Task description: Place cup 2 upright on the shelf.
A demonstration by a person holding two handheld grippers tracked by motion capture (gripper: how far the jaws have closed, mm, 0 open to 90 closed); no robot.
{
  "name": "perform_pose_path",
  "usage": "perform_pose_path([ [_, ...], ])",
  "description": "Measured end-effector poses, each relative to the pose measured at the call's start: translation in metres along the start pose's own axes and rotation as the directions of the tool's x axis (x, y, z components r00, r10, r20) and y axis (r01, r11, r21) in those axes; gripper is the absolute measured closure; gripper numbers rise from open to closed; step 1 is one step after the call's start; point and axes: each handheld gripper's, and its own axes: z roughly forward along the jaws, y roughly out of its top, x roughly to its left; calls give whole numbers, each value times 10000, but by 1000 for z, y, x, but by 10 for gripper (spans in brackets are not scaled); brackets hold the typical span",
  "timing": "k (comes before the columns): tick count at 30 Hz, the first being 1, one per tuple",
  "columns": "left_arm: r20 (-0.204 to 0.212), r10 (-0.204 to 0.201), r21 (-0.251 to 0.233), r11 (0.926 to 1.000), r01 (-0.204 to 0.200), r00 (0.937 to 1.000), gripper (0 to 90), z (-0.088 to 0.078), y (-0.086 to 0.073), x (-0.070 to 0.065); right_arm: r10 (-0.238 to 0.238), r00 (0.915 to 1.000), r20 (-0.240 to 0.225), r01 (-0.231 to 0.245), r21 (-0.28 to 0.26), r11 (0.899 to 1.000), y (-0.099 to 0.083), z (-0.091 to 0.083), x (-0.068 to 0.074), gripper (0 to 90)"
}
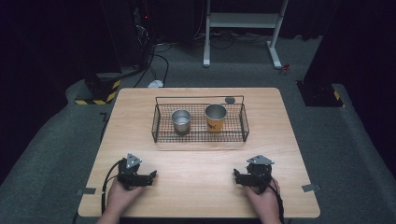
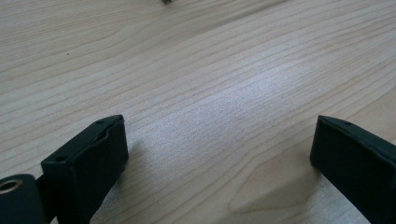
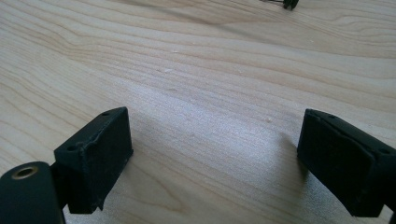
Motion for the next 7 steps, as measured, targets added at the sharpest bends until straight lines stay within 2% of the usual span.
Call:
perform_pose_path([
  [7, -12, 10, -12, 10000, -10, 10000, 47, 0, 0, 0, 35, 10000, 30, -35, 7, 10000, 0, 0, 0, 98],
])
